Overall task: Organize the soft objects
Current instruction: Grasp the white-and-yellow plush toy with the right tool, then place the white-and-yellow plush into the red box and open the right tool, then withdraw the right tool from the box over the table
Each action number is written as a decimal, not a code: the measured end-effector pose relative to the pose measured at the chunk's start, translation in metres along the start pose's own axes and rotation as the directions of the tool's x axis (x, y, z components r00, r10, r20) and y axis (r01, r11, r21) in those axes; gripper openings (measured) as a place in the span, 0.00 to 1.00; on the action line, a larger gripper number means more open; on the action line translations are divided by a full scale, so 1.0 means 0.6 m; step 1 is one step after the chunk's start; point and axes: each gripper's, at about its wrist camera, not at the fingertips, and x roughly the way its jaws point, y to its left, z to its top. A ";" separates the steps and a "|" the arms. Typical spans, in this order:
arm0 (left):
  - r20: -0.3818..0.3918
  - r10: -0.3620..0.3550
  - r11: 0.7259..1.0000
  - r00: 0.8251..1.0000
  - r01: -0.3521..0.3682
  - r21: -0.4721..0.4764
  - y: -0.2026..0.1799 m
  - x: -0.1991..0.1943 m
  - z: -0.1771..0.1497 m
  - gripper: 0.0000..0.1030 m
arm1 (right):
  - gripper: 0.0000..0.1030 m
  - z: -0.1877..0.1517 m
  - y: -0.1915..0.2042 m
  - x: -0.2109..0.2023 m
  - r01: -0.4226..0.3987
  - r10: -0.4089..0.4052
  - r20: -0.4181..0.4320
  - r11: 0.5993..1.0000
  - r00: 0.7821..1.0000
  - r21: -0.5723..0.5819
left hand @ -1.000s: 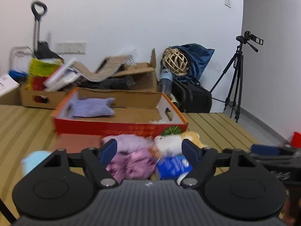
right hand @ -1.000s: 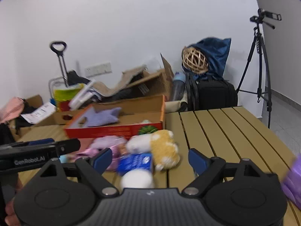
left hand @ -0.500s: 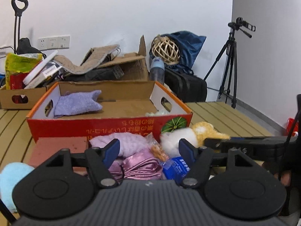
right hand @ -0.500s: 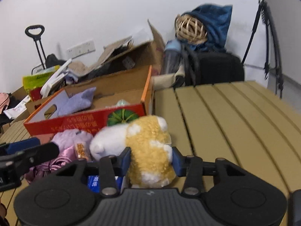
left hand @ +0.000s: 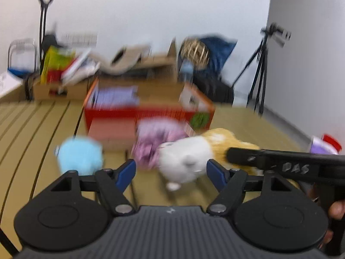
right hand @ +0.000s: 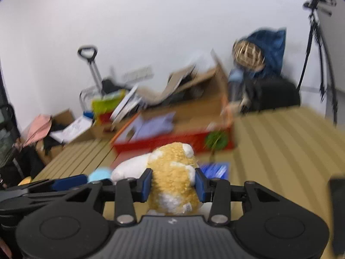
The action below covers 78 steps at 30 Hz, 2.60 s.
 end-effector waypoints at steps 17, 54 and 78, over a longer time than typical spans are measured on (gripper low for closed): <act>-0.112 -0.005 0.996 0.994 -0.005 -0.088 0.051 0.039 -0.049 0.64 | 0.49 -0.095 0.038 0.016 0.020 -0.026 -0.095 0.998 0.995 -0.056; -0.248 -0.121 0.976 0.961 0.069 -0.208 0.105 0.651 0.361 0.43 | 0.44 0.351 -0.183 0.528 0.152 -0.164 -0.158 0.985 0.974 -0.084; 0.171 0.163 0.972 0.972 -0.188 0.141 0.067 -0.011 0.288 0.70 | 0.81 0.340 -0.004 0.044 0.162 -0.143 0.098 0.959 0.985 -0.232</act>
